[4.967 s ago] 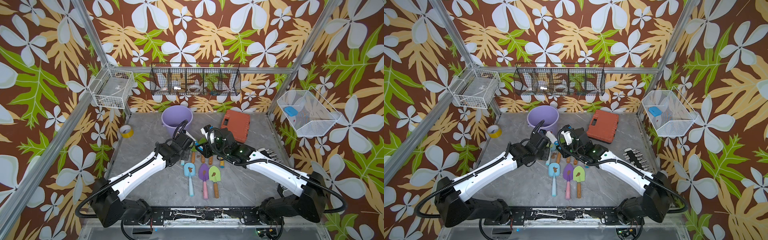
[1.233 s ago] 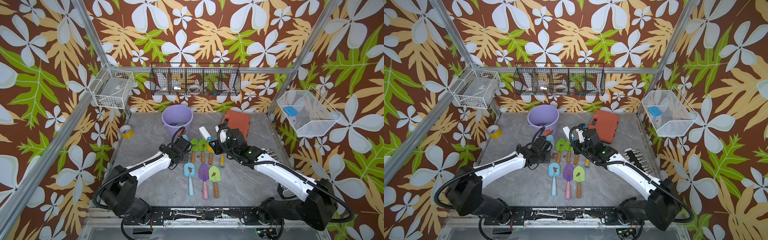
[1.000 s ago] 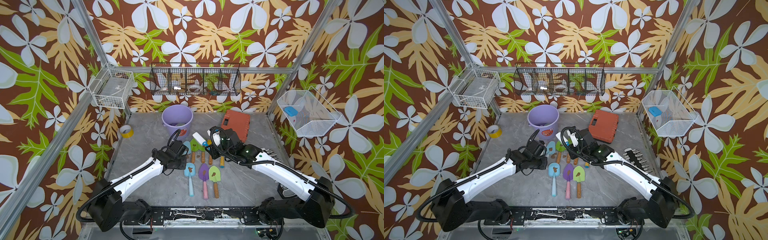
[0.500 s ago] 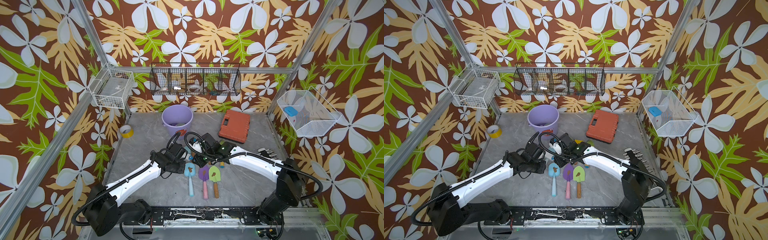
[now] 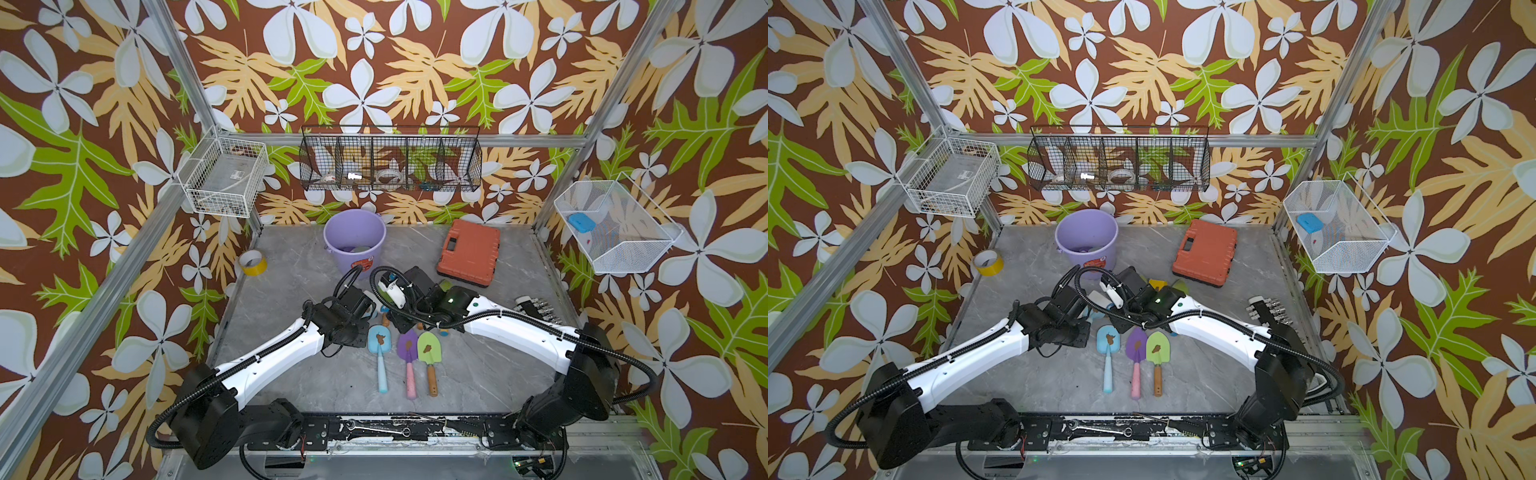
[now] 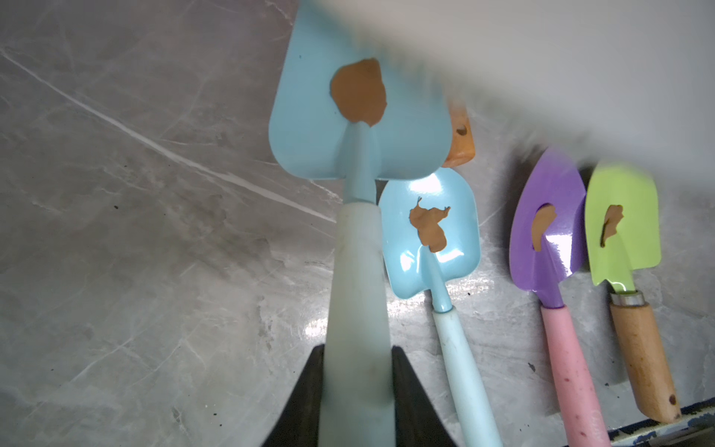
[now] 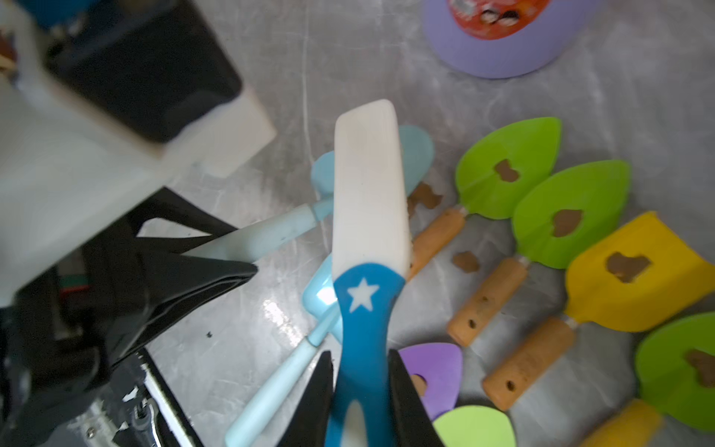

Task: Brush the soil off the hand trowel and place it into the bucket
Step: Brush off the soil from the hand trowel.

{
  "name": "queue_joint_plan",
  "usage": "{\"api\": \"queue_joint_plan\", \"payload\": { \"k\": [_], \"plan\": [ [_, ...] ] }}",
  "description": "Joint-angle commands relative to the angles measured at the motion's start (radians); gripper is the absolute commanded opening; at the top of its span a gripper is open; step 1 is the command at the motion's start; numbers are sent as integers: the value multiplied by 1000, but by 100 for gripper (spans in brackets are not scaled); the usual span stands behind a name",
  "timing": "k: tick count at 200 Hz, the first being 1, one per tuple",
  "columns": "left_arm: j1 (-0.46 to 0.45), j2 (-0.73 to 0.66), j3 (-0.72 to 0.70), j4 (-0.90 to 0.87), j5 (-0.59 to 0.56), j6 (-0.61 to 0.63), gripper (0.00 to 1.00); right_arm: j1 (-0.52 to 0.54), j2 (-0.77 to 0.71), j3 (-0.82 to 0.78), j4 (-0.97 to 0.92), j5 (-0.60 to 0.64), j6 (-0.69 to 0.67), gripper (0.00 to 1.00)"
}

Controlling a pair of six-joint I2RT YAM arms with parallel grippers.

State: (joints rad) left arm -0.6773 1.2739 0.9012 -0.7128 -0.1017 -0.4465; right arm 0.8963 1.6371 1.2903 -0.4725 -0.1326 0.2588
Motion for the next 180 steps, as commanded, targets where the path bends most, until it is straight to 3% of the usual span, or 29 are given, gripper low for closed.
{"api": "queue_joint_plan", "payload": {
  "k": [1,36,72,116,147,166,180],
  "plan": [
    [1,2,10,7,-20,8,0,-2,49,-4,-16,-30,2,0],
    [1,4,13,-1,-33,11,0,-51,60,-3,-62,298,46,0],
    [1,7,22,-4,-34,8,0,-25,-49,-26,53,118,46,0],
    [1,3,19,1,-29,6,0,6,21,-42,114,-104,38,0],
    [1,-2,9,0,-33,7,0,-38,121,-27,92,-31,33,0],
    [1,-10,4,3,-25,2,0,-78,99,-42,93,90,46,0],
    [1,-14,2,3,-26,-4,0,-81,53,-44,108,101,45,0]
  ]
}}
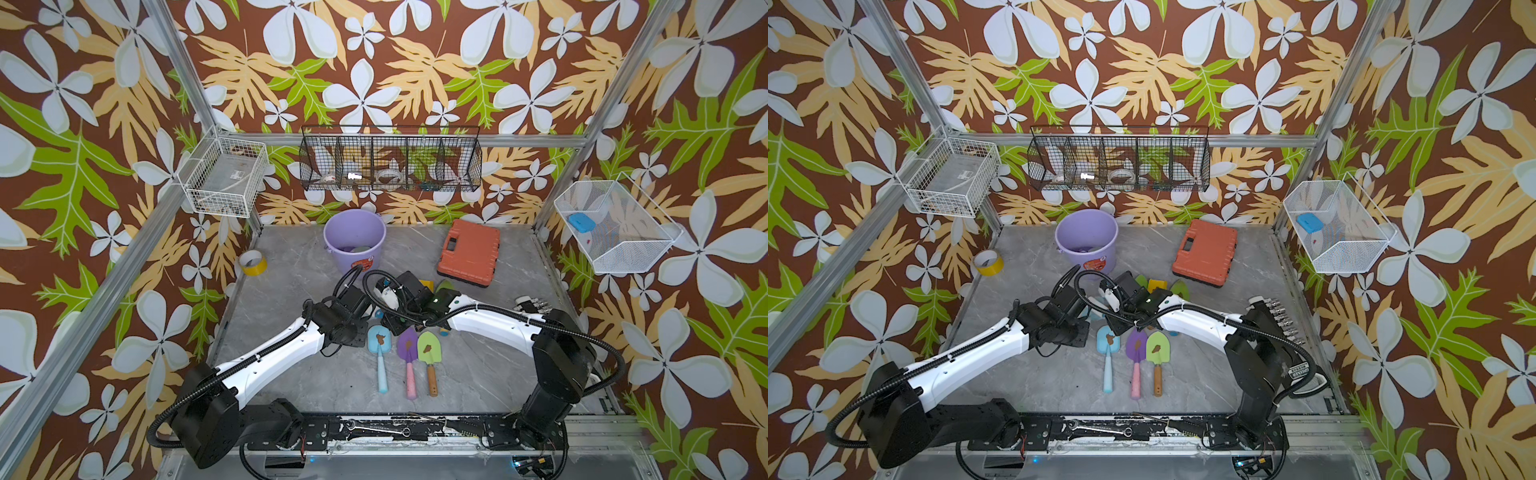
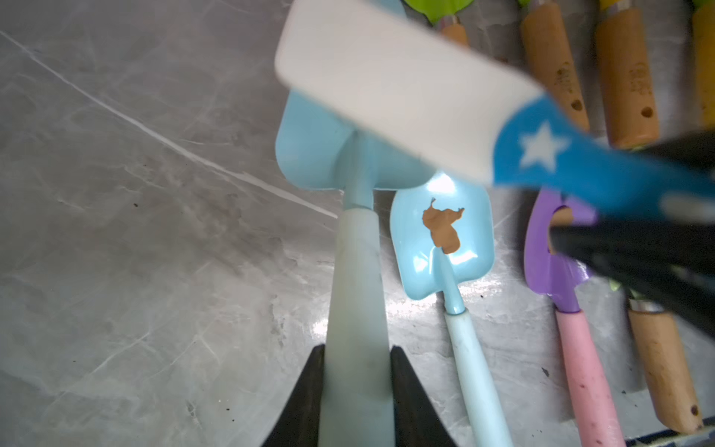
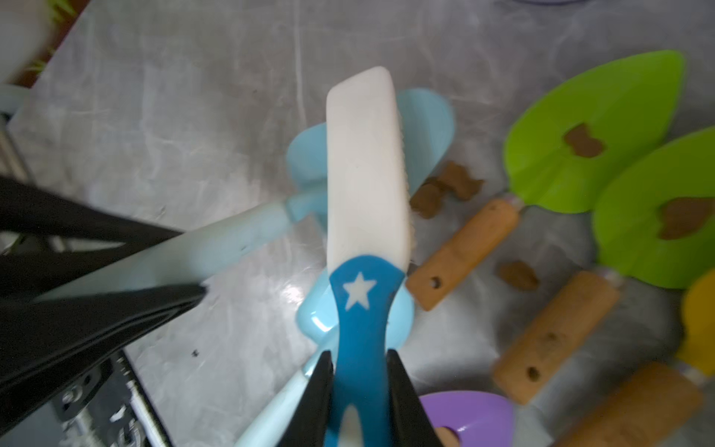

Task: Brush the soil off the hand trowel and place it into the bucket
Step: Brush off the soil from the hand trowel.

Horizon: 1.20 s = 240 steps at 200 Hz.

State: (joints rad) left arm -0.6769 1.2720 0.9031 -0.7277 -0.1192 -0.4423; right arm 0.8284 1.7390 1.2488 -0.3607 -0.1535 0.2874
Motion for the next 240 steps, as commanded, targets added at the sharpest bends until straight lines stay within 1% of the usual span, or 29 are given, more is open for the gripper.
{"api": "queue_joint_plan", "payload": {
  "k": [1,19,30,48,62,74,84,107,135,176,196,211,224,229,234,240],
  "plan": [
    [0,-12,-1,17,-8,-7,0,-13,-53,-3,-1,117,16,0],
    [0,-9,-4,22,-4,-9,0,-5,-99,-9,37,20,36,0],
    [0,-4,-9,28,0,-10,0,13,-107,-3,42,-10,40,0],
    [0,3,-12,38,6,-12,0,51,-86,16,40,-44,46,0],
    [0,6,-9,40,10,-12,0,61,-53,17,55,-79,54,0],
    [0,7,-7,40,12,-12,0,61,-15,21,42,-69,53,0],
    [0,7,-4,41,10,-10,0,52,12,25,22,-21,38,0],
    [0,10,-1,37,7,-6,0,-21,24,-21,36,-7,42,0],
    [0,9,-1,41,10,-6,0,-70,-30,-53,40,14,38,0],
    [0,37,-5,60,-23,-11,0,-71,-117,-69,81,-29,73,0],
    [0,62,-8,66,-49,-17,0,-71,-144,-69,83,0,82,0],
    [0,48,-13,89,-43,-9,0,-72,-167,-84,96,21,85,0],
    [7,16,-20,132,7,-4,0,-78,-191,-111,118,56,95,0],
    [19,-3,-28,164,61,-2,0,-88,-201,-127,133,61,104,0],
    [46,-27,-44,209,169,-1,0,-99,-217,-144,154,61,119,0],
    [101,-62,-87,298,345,-9,0,-118,-237,-172,189,50,142,0]
  ]
}}
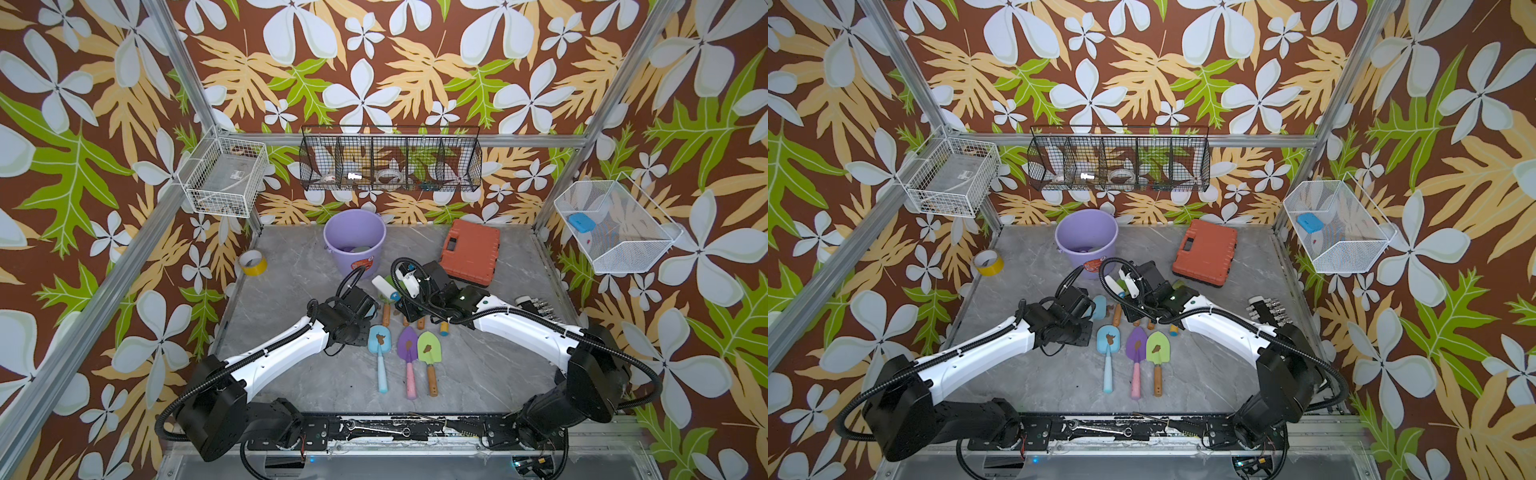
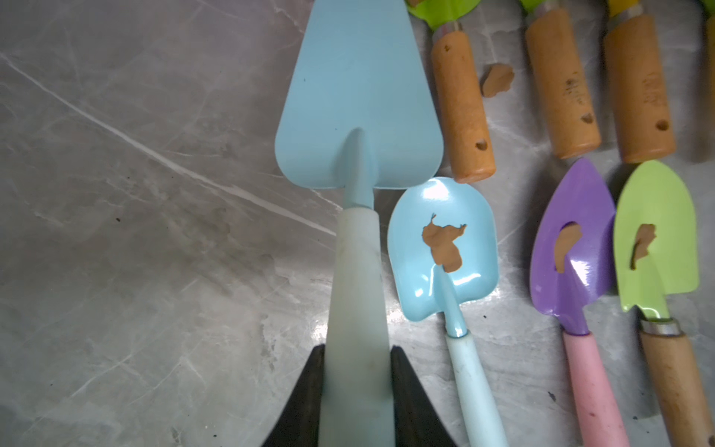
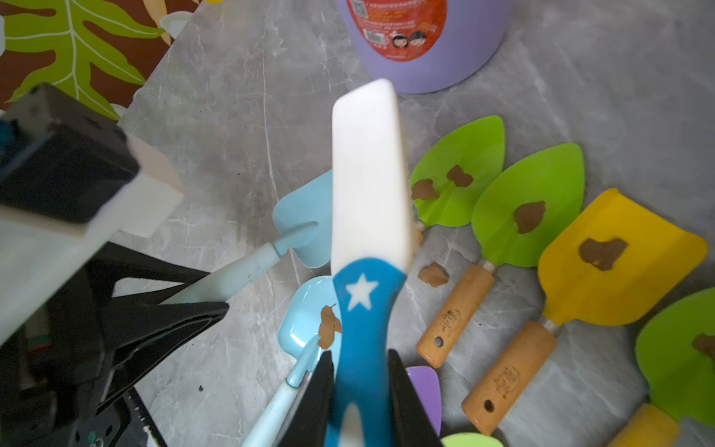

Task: Brush the soil off the hand trowel and place it into the bucket
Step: Brush off the soil from the hand trowel.

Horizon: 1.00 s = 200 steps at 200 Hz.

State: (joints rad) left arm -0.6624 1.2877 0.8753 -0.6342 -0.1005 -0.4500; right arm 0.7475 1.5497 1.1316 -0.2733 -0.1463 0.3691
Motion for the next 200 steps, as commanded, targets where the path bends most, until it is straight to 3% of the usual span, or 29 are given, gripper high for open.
{"api": "queue_joint_plan", "payload": {
  "k": [1,18,34,49,71,101,127,200],
  "plan": [
    [91,-84,-68,213,357,-9,0,-41,-54,-61,108,40,65,0],
    [284,-170,-238,593,826,-216,0,-98,-142,-166,256,-38,151,0],
    [394,-226,-355,905,1013,-453,0,-132,-231,-258,379,-78,225,0],
    [462,-252,-458,1232,1089,-715,0,-150,-294,-318,468,-112,282,0],
    [515,-186,-604,1893,1125,-1176,0,-155,-343,-398,632,-175,390,0],
    [517,6,-690,2424,1093,-1480,0,-154,-343,-450,806,-274,508,0],
    [516,57,-714,2444,1083,-1452,0,-142,-317,-472,933,-345,584,0],
    [516,91,-719,2445,1065,-1432,0,-74,-298,-465,898,-332,566,0]
  ]
}}
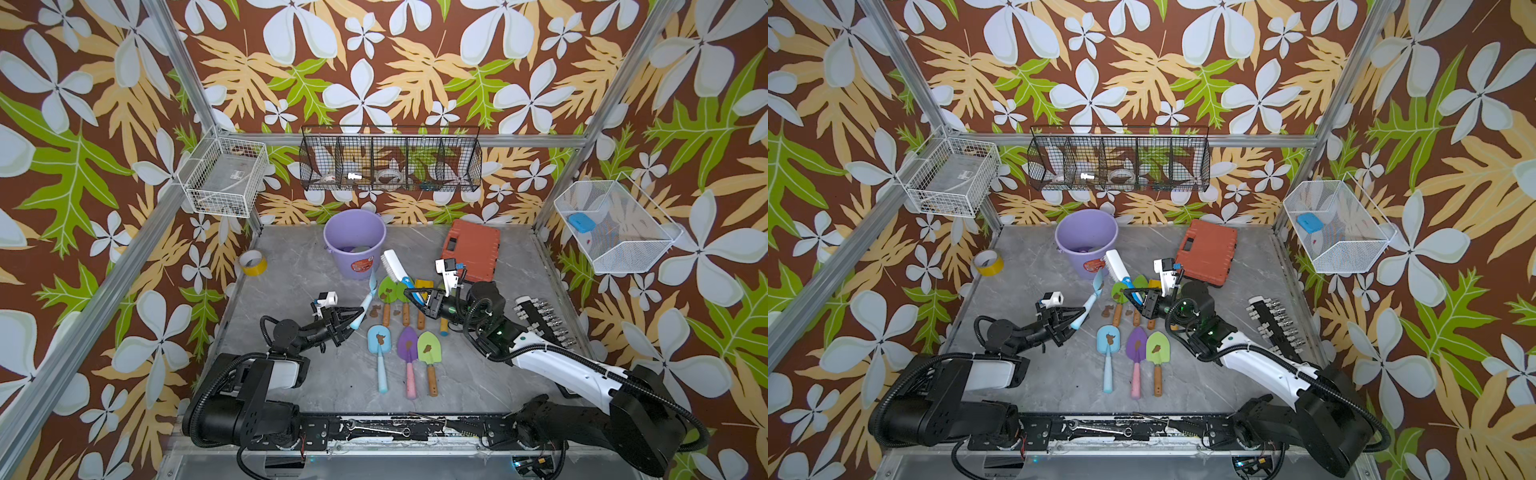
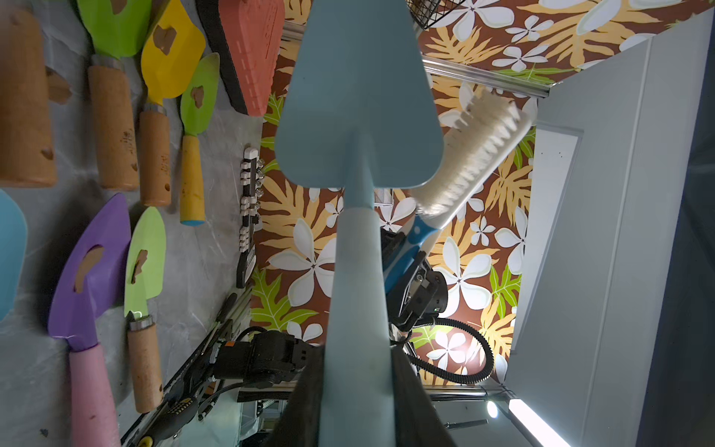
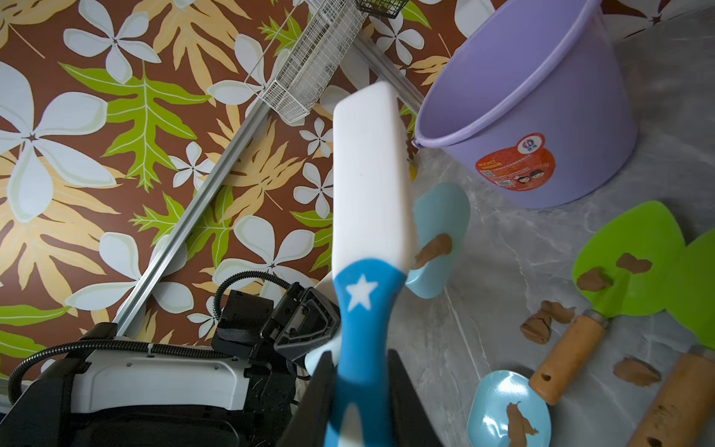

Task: Brush the soil off the hand trowel and place it into the bucket
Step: Brush off the soil from the hand trowel.

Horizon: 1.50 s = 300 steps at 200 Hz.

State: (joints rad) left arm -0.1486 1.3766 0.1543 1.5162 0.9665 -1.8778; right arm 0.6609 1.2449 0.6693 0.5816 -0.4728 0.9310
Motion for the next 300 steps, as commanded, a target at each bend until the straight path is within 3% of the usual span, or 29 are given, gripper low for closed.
{"api": "queue_joint_plan", "payload": {
  "k": [1,71,127,154,210,264,300],
  "plan": [
    [2,2,2,294,-2,-4,0,12,7,-3,43,-5,5,0],
    [3,3,5,294,-9,2,0,33,28,-55,33,8,22,0],
    [1,-7,4,295,-7,1,0,49,190,-99,118,7,53,0],
    [4,-11,-1,294,-4,0,0,45,198,-137,164,34,72,0],
    [7,3,-13,294,-2,14,0,46,95,-46,-80,129,-44,0],
    [7,-4,-9,295,2,6,0,73,263,132,-522,311,-159,0],
    [6,-30,-4,295,8,-7,0,93,237,183,-543,316,-212,0]
  ]
}}
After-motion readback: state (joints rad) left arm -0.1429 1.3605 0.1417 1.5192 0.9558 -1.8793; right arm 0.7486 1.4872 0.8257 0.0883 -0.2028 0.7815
